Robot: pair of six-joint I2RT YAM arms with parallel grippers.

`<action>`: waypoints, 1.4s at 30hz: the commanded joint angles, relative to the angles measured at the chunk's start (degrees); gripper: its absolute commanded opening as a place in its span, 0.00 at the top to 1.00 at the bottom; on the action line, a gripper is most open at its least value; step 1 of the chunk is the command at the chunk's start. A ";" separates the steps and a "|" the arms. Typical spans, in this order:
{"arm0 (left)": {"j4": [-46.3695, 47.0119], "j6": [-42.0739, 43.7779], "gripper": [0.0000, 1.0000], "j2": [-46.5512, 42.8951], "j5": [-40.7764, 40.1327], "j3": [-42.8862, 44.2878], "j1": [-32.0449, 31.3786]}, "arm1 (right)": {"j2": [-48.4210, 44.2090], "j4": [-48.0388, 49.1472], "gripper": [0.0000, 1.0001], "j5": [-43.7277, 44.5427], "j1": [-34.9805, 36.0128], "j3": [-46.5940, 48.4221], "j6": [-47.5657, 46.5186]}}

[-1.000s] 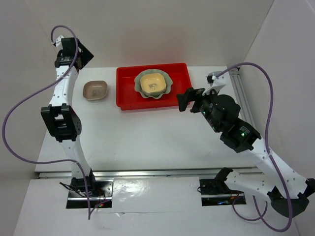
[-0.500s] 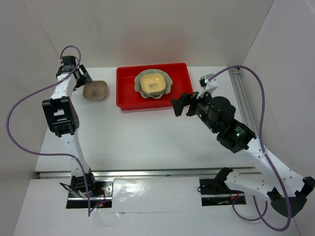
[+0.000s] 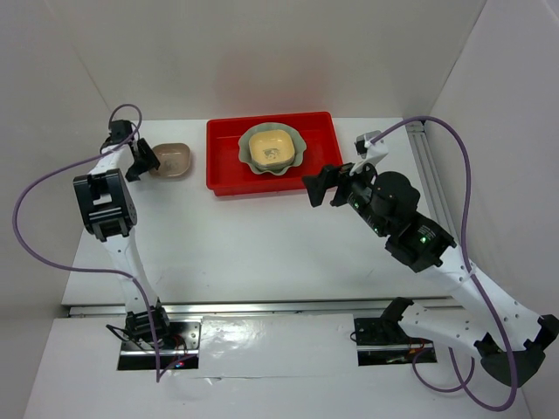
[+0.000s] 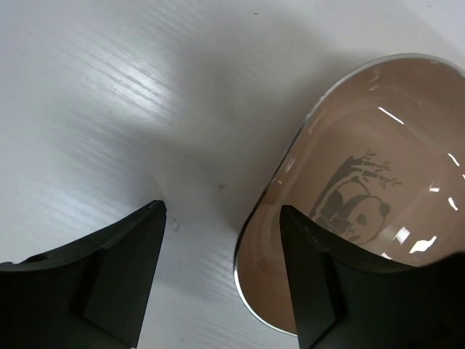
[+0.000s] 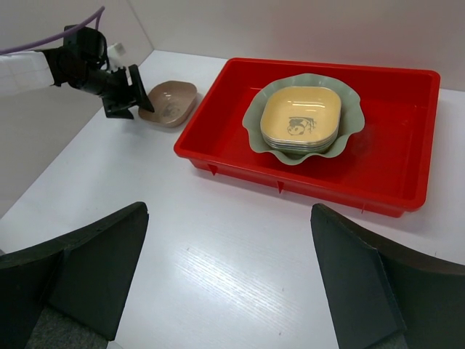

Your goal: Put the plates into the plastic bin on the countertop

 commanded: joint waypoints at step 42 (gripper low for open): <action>-8.08 -34.02 1.00 -1.09 -10.81 22.48 -36.92 | -5.78 -2.01 0.00 14.54 -0.31 3.37 8.43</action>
